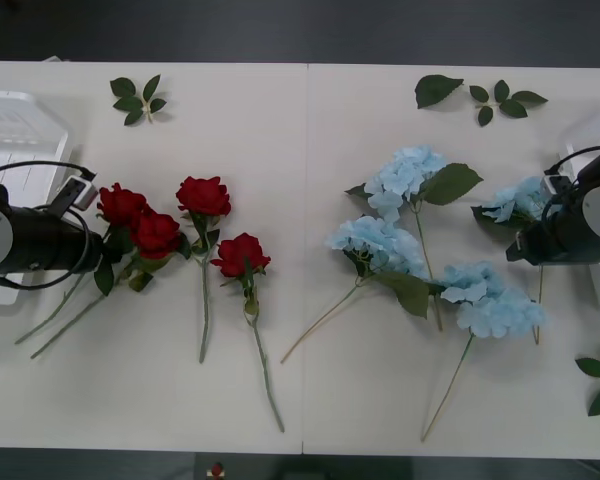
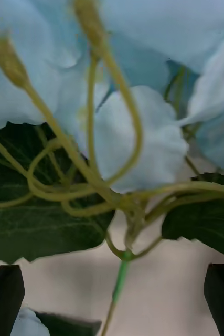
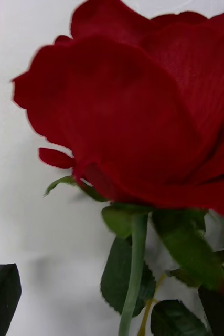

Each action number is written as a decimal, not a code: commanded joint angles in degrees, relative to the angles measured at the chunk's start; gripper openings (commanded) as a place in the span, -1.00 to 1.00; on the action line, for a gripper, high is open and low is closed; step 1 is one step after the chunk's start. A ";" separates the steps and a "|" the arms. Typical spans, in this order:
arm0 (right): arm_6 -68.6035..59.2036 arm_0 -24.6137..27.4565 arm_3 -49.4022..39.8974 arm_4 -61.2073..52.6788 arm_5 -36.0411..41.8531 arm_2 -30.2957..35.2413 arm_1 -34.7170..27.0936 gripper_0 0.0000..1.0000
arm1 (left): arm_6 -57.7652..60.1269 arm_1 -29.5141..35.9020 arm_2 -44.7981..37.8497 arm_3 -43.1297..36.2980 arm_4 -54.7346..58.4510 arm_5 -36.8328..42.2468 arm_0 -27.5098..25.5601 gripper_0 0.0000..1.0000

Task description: Put the red flowers into the right box and the blue flowers into the left box

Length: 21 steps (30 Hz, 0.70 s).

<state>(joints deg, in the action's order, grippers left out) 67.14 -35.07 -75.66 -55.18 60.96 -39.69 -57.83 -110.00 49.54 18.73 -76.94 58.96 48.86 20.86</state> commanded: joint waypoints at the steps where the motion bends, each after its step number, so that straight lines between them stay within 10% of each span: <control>1: 2.82 -1.32 1.75 0.60 -1.37 0.76 1.23 1.00 | 0.75 -1.12 -2.03 -0.32 -1.22 -0.52 0.85 0.23; 2: 2.91 -1.32 2.36 0.60 -1.72 0.76 1.49 0.99 | 0.75 -1.20 -2.03 -0.32 -1.22 -0.52 0.85 -0.33; 4: 2.91 -1.32 2.72 0.69 -2.07 0.76 1.84 0.22 | 0.84 -1.20 -2.03 -0.32 -1.22 -0.52 0.85 -0.97; 8: 2.91 -1.32 2.72 0.96 -2.07 0.76 1.93 -0.96 | 0.75 -1.20 -2.03 -0.32 0.36 -0.52 0.85 -1.00; 21: 3.52 -1.32 2.89 1.31 -2.77 1.19 2.63 -1.00 | -0.57 2.05 -2.12 -1.11 14.78 1.06 0.68 -1.00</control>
<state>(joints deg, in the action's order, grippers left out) 67.22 -35.07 -72.68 -53.56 58.31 -39.69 -55.46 -110.00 47.98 17.34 -76.65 69.88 48.90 20.97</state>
